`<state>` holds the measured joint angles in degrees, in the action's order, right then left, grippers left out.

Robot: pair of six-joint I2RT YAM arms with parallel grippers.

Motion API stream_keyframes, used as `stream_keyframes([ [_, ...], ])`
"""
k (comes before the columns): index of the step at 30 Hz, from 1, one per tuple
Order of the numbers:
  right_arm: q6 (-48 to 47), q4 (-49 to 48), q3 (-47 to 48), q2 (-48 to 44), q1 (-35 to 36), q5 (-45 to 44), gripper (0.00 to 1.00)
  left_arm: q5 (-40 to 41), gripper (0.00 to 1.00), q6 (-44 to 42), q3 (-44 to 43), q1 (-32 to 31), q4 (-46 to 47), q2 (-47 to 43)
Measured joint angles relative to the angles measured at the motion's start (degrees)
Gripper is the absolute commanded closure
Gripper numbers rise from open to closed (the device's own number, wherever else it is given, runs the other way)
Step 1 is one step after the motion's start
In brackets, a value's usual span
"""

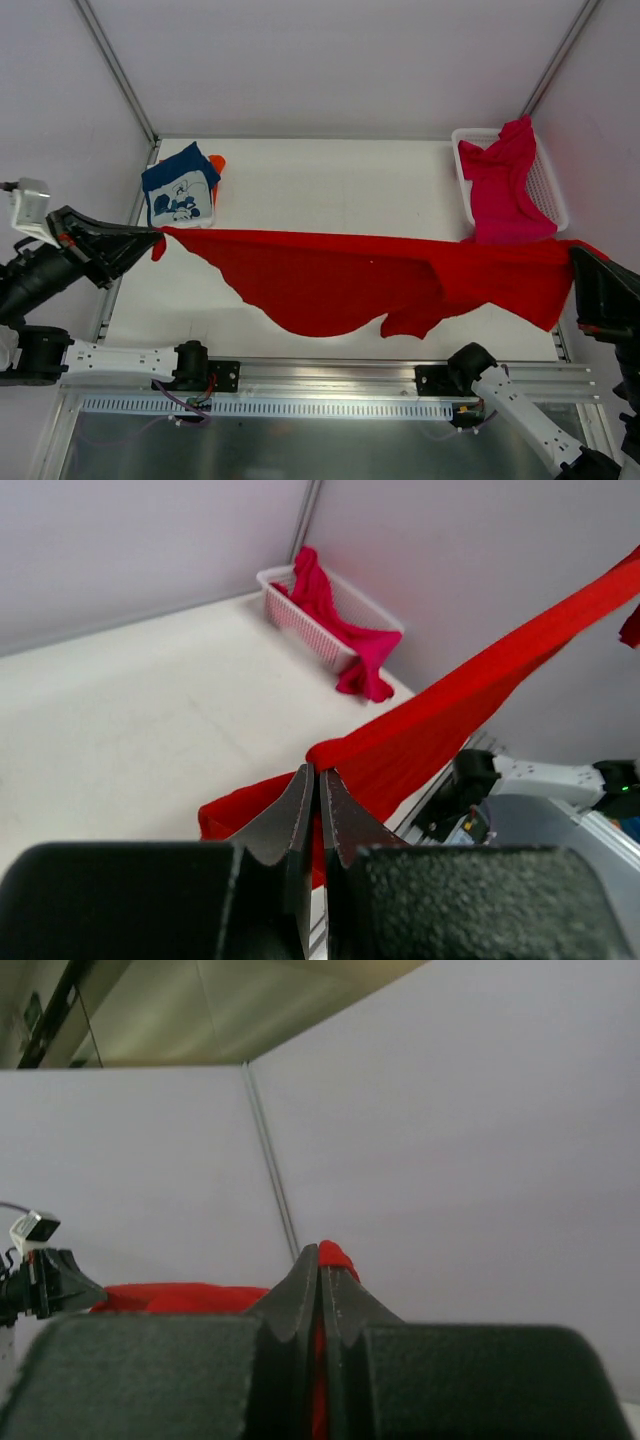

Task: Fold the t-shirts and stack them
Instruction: Flatten out the tshirt

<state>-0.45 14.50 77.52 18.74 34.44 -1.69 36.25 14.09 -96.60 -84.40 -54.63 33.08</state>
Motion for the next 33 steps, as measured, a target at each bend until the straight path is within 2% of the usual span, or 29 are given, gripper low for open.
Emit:
stream_keyframes([
  [7, 7.04, 4.98, 0.07, -5.29, -0.57, -8.52, 0.99, -4.72, 1.00, -2.95, -2.80, 0.13, 0.70, -2.38],
  [14, 11.58, 9.01, -1.33, -7.39, -5.68, -9.31, 1.00, -8.90, 1.00, -3.52, -1.92, 1.27, 0.72, -3.48],
  [20, 13.92, 9.38, -3.61, -7.50, -8.39, -9.35, 0.99, -8.24, 1.00, -4.72, 1.31, 1.27, 1.05, -4.55],
  [27, 14.99, 3.02, -18.38, -6.40, -8.98, -11.63, 1.00, 4.85, 1.00, -9.49, 13.11, 1.29, 5.73, -5.22],
  [33, 15.21, -4.42, -29.49, 4.15, -9.03, -14.64, 0.99, 15.19, 1.00, -20.74, 30.84, 1.27, 19.45, -6.67],
])
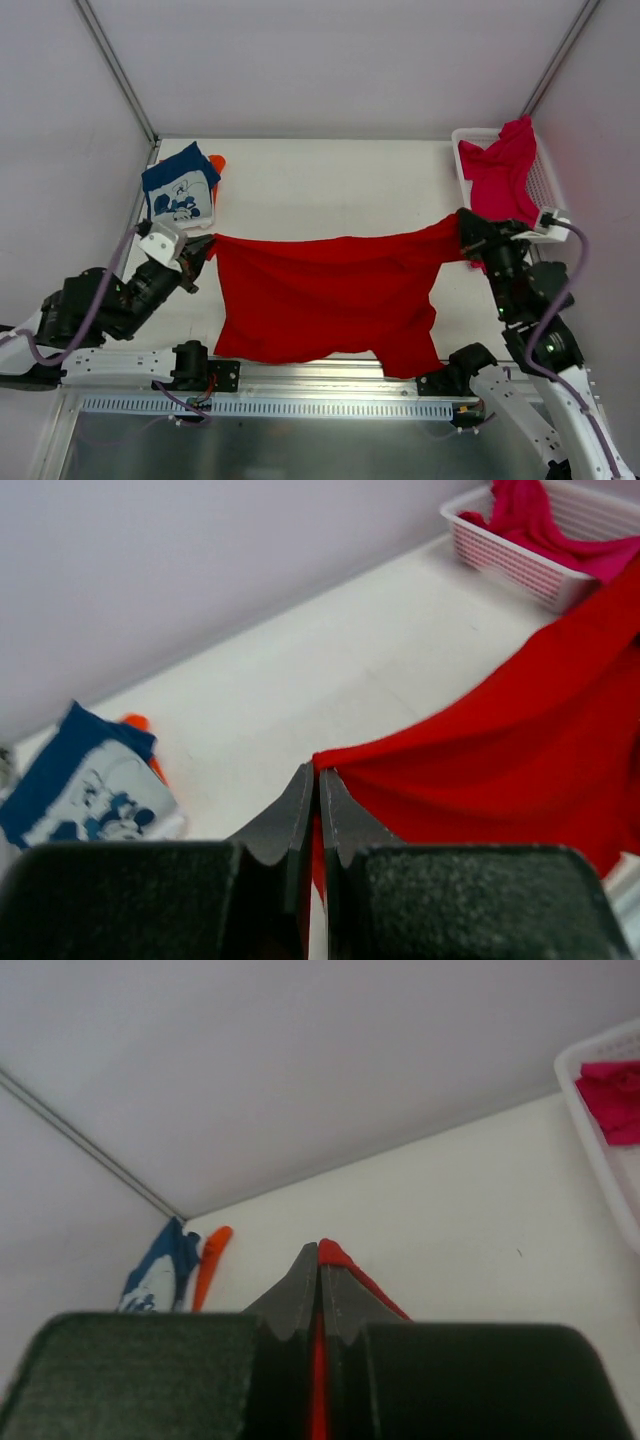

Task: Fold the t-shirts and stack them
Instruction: Flatten out the tshirt

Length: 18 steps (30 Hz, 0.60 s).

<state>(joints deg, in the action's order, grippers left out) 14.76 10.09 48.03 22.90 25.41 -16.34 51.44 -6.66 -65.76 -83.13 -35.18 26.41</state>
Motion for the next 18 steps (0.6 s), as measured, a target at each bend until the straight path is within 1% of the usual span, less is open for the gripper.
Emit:
stream_keyframes([
  [2, -0.15, -2.34, -2.99, 3.50, 0.00, -1.33, 1.00, 1.90, 1.00, -5.75, 5.97, 0.02, 6.88, -1.60],
  [4, -0.44, -4.28, -4.72, 6.51, 0.00, -2.49, 0.99, 3.17, 1.00, -9.92, 9.68, 0.00, 12.24, -2.36],
  [7, -1.16, -7.39, -5.42, 10.45, 0.00, -4.11, 0.99, 2.01, 1.00, -13.70, 10.67, 0.00, 17.09, -0.59],
  [9, -2.05, -9.73, -5.42, 11.96, -0.04, -4.90, 0.99, -1.38, 1.00, -14.75, 8.79, 0.33, 17.79, 2.78],
  [10, -2.64, -10.91, -5.42, 12.35, -0.04, -5.07, 1.00, -3.34, 1.00, -15.10, 7.04, 0.39, 17.57, 5.03],
  [11, -3.50, -11.96, -5.42, 12.55, -0.04, -5.09, 0.99, -6.71, 1.00, -15.30, 3.26, 0.81, 15.65, 9.05],
  [13, -5.46, -13.79, -5.42, 12.48, -0.04, -4.52, 0.99, -12.81, 1.00, -15.43, -5.11, 1.18, 12.83, 17.38],
  [15, -8.59, -15.85, -5.40, 12.04, -0.07, -2.97, 0.99, -21.35, 1.00, -16.06, -14.29, 2.67, 9.64, 25.14],
  [17, -11.72, -16.96, -4.90, 11.76, -0.07, -1.05, 0.99, -31.76, 1.00, -16.79, -22.18, 7.30, 6.19, 30.95],
  [18, -13.55, -17.25, -4.11, 11.96, -0.04, -0.07, 1.00, -36.37, 1.00, -16.96, -25.14, 11.21, 5.16, 32.94],
])
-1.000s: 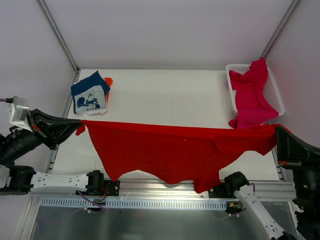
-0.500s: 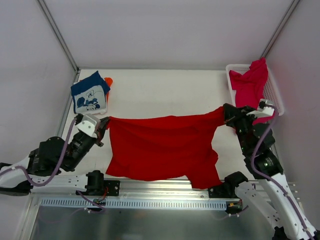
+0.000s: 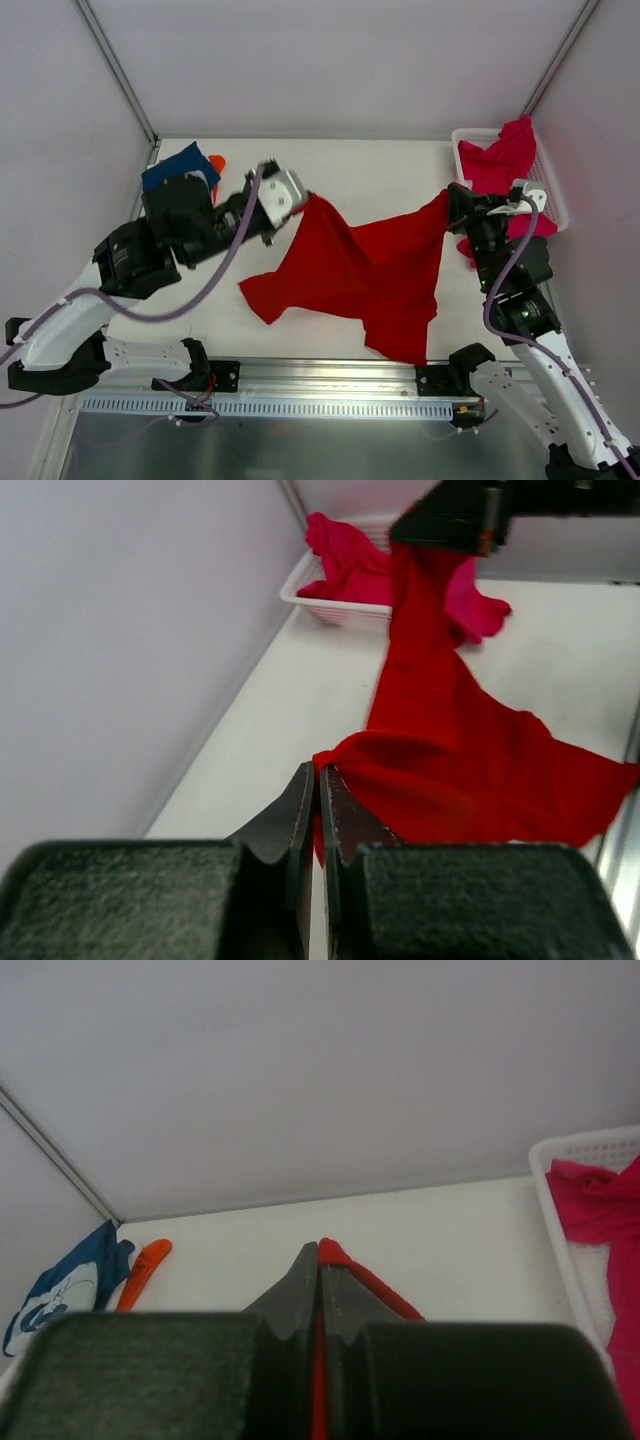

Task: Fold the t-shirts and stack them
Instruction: Flatten out the tshirt

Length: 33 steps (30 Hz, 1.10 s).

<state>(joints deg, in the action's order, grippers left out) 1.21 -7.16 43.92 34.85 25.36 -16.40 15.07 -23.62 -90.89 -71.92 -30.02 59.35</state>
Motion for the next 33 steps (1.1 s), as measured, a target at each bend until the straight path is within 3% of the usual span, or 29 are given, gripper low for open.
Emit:
stream_keyframes([
  [3, -4.22, -0.48, 3.80, 1.70, 0.00, 1.75, 0.99, -6.95, 1.00, -1.22, -7.34, 13.25, -0.31, 6.69],
  [7, -8.70, -1.49, 8.33, 4.26, 0.00, 2.34, 0.99, -7.93, 1.00, -2.12, -12.63, 23.41, 1.03, 16.17],
  [12, -15.50, 0.52, 13.44, 4.96, 0.00, 2.10, 0.99, -13.81, 1.00, 2.75, -16.48, 39.19, -1.36, 27.26],
  [18, -23.65, 1.62, 27.41, 4.52, 0.00, 6.10, 0.99, -37.00, 1.00, 14.47, -26.18, 58.18, -4.66, 28.89],
  [22, -26.91, -0.98, 29.11, -1.77, -0.02, 9.99, 0.99, -54.38, 1.00, 19.30, -30.97, 58.07, -3.08, 24.33],
  [27, -29.55, -1.66, 29.70, -15.13, 0.00, 15.23, 1.00, -74.66, 1.00, 23.23, -30.75, 55.56, -1.68, 13.92],
  [33, -17.40, -3.61, 38.73, -21.86, -1.40, 32.89, 0.99, -91.12, 1.00, 24.79, -27.52, 50.60, 0.28, -0.26],
])
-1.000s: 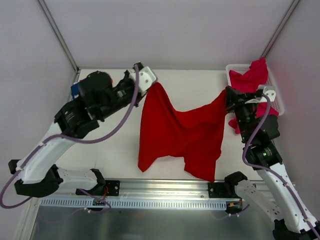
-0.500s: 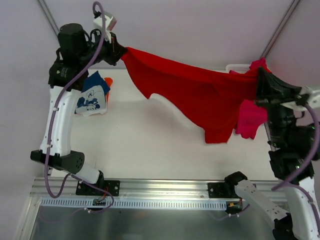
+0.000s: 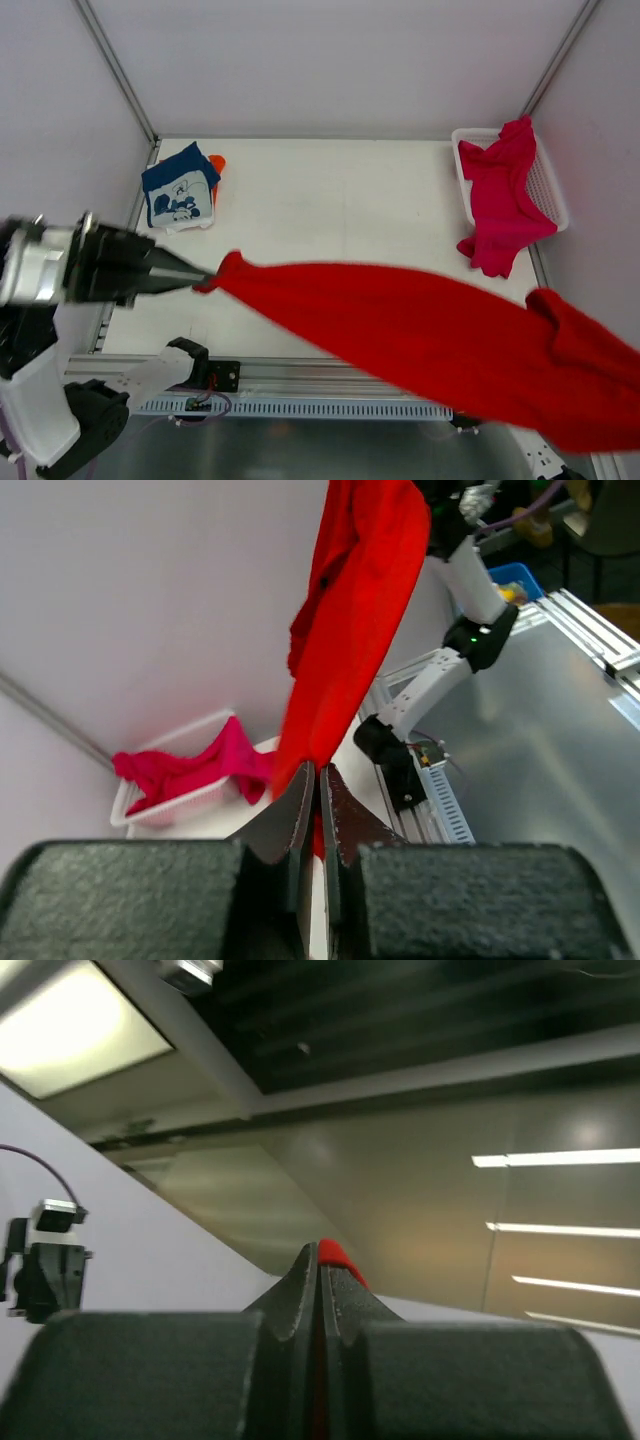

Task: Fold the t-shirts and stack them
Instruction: Flatten out the tshirt

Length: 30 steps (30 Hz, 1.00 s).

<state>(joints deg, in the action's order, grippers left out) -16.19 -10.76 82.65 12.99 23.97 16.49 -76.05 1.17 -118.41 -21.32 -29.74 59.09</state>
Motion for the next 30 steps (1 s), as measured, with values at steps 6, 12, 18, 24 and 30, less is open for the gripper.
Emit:
stream_keyframes([
  [6, 16.74, -6.93, 0.28, -1.22, -10.56, 9.01, 1.00, -6.45, 1.00, 0.09, 3.82, -0.87, 2.29, -11.85],
  [12, 21.92, -7.30, -3.32, -1.18, -21.49, 5.55, 1.00, -4.63, 1.00, -2.25, 12.33, -0.87, 4.11, -13.84],
  [18, 24.13, -11.15, -21.44, 2.19, -25.73, -0.46, 1.00, 5.64, 1.00, -7.26, 22.99, -0.87, 4.55, 0.83],
  [24, 25.66, -20.15, -44.26, 27.12, -25.75, -7.54, 0.99, 19.58, 1.00, -7.32, 24.44, 1.20, 8.24, 31.98],
  [30, 28.24, -28.76, -49.75, 61.72, -25.14, -10.23, 0.99, 25.86, 1.00, -5.29, 22.58, 5.49, 9.25, 56.39],
])
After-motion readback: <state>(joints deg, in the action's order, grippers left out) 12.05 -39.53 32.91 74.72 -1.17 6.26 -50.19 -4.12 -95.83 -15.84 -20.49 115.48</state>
